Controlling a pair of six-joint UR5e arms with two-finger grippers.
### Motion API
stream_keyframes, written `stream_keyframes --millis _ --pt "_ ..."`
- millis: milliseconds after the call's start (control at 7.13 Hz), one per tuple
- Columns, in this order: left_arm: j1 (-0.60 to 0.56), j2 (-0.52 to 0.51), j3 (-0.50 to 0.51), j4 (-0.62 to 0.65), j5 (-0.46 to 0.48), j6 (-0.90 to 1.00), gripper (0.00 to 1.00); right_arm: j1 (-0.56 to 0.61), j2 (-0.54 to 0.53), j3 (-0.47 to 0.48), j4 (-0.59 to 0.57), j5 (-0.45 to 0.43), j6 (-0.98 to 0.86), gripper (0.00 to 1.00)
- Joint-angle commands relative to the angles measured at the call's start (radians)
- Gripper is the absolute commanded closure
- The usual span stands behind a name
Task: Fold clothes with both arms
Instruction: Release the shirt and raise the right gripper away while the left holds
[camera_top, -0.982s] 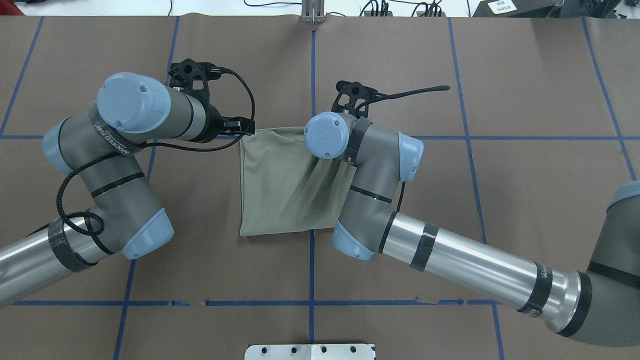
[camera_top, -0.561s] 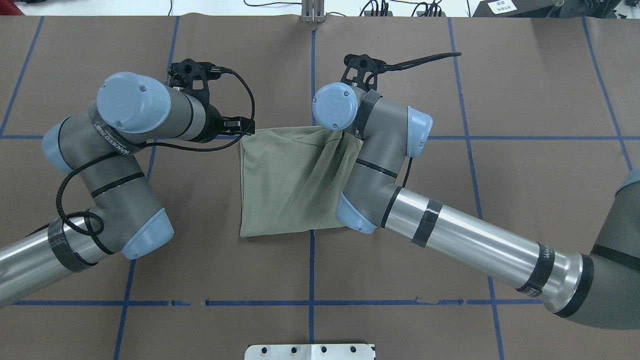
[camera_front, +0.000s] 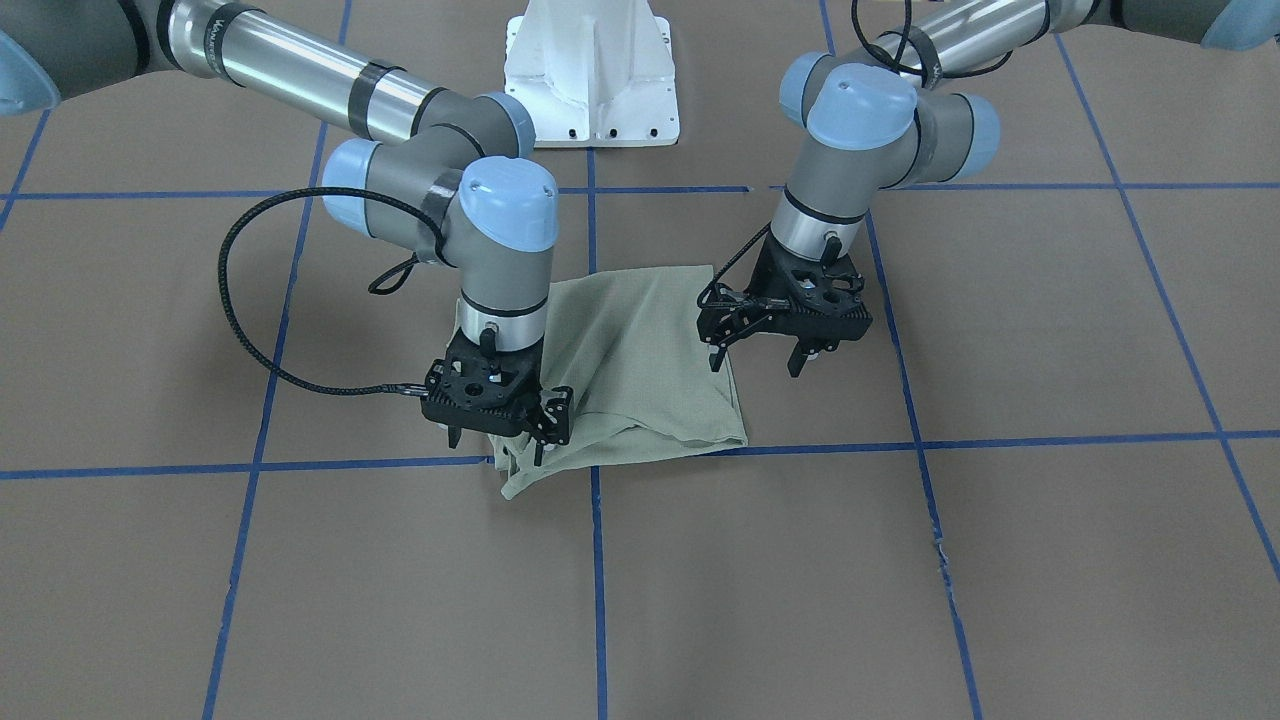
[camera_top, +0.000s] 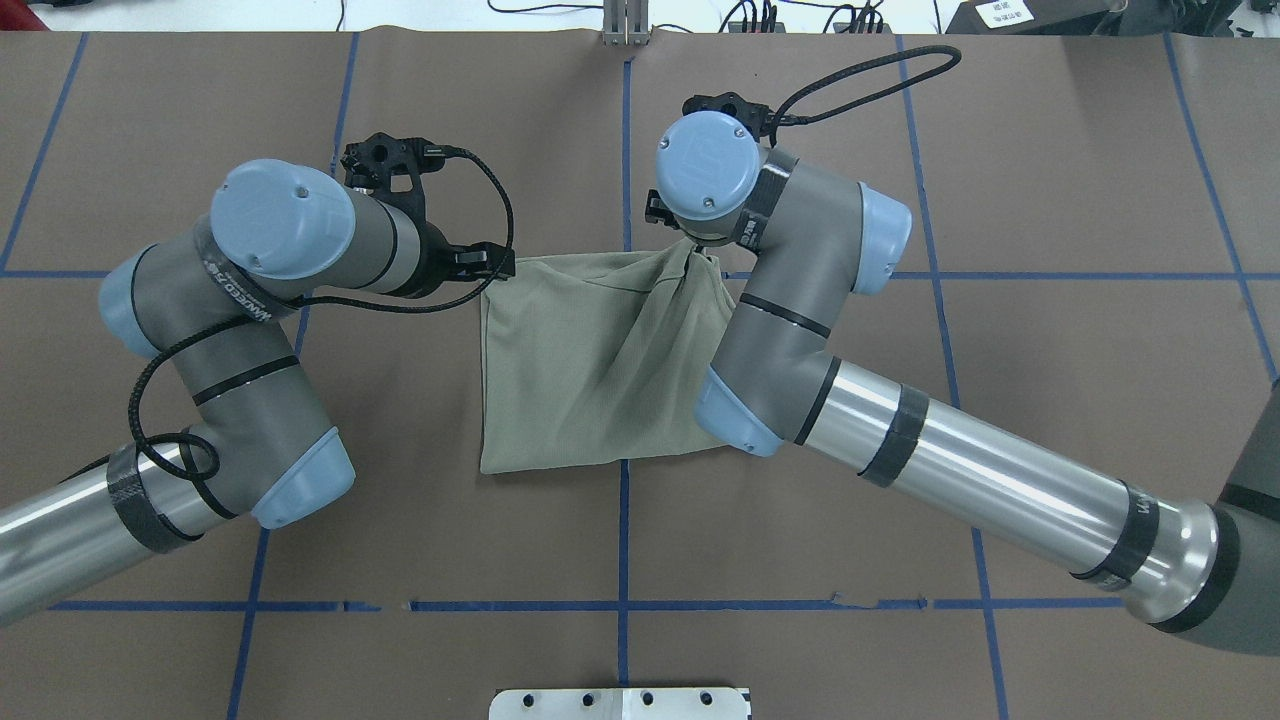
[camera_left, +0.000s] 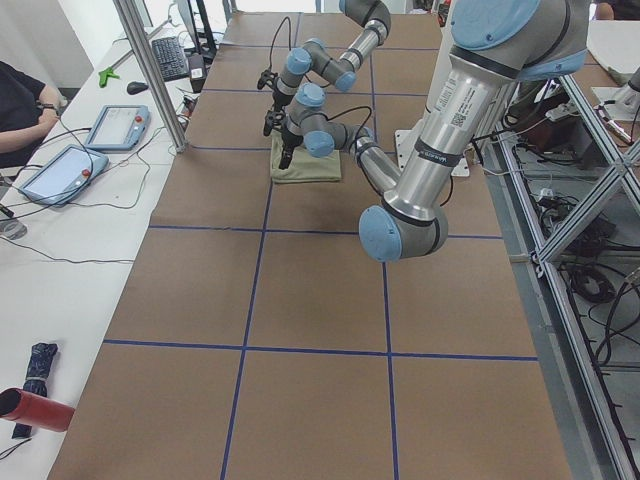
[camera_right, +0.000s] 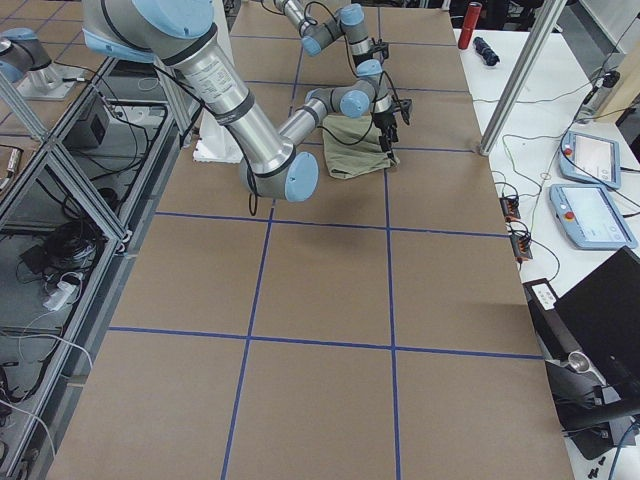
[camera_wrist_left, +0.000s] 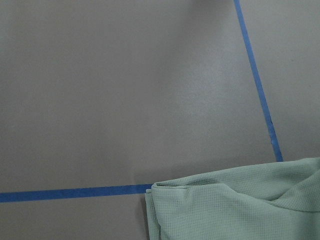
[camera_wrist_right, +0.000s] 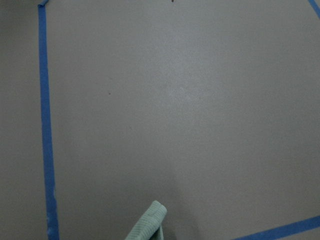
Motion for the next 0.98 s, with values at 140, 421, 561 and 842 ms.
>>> stream_keyframes --millis 140,421,561,842 --pt "0.03 -0.039 0.112 -0.037 0.025 -0.14 0.01 0.128 -0.15 0.17 0.009 0.211 -0.237 0.0" --pt "0.031 -0.117 0.237 -0.101 0.076 -0.255 0.39 0.133 -0.172 0.189 0.01 0.219 -0.242 0.0" --pt "0.031 -0.127 0.234 -0.104 0.076 -0.259 0.51 0.133 -0.172 0.189 0.01 0.216 -0.24 0.0" --pt "0.047 -0.121 0.237 -0.1 0.084 -0.257 0.51 0.131 -0.175 0.189 0.01 0.213 -0.239 0.0"
